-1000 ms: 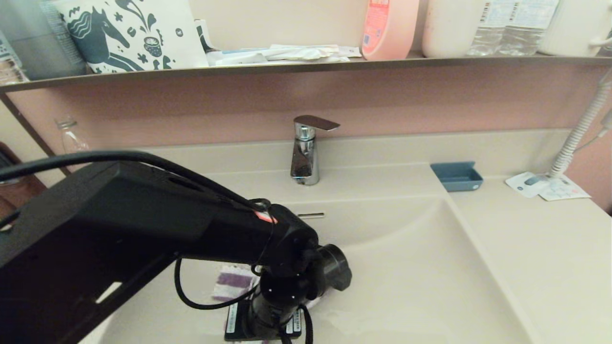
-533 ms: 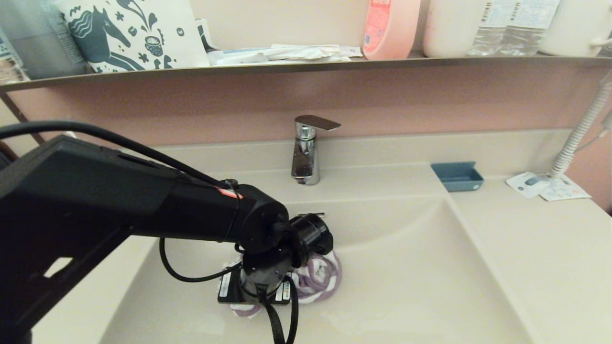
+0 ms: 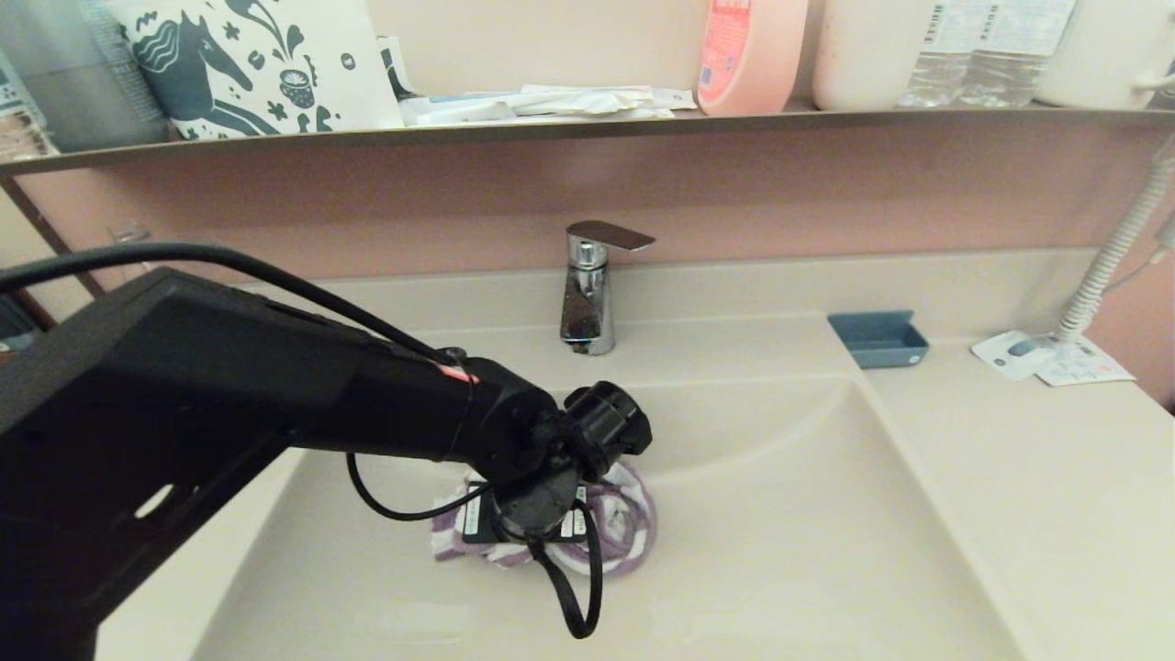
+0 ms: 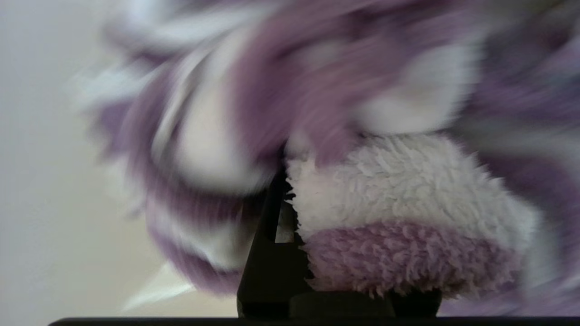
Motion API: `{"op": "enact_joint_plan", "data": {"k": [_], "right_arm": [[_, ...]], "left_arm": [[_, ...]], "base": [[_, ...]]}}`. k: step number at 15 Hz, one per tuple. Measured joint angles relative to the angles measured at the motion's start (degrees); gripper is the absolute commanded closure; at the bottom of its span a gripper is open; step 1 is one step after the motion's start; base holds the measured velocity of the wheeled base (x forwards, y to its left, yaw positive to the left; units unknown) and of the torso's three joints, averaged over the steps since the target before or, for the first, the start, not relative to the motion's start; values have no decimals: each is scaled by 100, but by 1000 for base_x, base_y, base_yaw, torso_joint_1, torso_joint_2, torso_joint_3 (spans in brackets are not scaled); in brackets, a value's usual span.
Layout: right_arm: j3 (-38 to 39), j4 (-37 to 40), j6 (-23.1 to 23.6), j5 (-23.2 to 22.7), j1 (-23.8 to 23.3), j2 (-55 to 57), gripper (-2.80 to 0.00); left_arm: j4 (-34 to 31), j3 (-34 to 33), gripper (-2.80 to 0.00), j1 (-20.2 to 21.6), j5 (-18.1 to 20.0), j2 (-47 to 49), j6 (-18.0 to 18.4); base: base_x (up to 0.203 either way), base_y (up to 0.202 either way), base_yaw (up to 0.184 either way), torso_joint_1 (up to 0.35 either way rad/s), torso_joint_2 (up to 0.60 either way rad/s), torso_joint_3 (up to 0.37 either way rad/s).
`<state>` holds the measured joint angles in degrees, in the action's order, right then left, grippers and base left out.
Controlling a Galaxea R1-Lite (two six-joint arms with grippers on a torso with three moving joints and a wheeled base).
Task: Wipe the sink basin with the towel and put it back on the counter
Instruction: Wipe the sink
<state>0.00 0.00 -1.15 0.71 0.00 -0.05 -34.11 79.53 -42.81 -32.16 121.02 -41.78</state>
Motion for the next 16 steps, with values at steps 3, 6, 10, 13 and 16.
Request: {"op": "enact_joint_plan", "data": {"k": [3,6,10,13,16], "right_arm": [[0,0,0,0,0,0,0],[0,0,0,-2,0,0,0],[0,0,0,0,0,0,0],[0,0,0,-1,0,0,0],[0,0,0,0,0,0,0]], "left_arm": [[908,1,0,-81,-4,188,-45],[1435,69,0,-329,-188,351,-563],[1900,427,0,-615,-456,712,-716],[2216,759,0,-762,-569,1034,-725],[2023,1238,0,-906,-493,1187,-738]], "base": [[0,0,0,0,0,0],[0,0,0,0,0,0],[0,0,0,0,0,0],[0,0,0,0,0,0],[0,0,0,0,0,0]]}}
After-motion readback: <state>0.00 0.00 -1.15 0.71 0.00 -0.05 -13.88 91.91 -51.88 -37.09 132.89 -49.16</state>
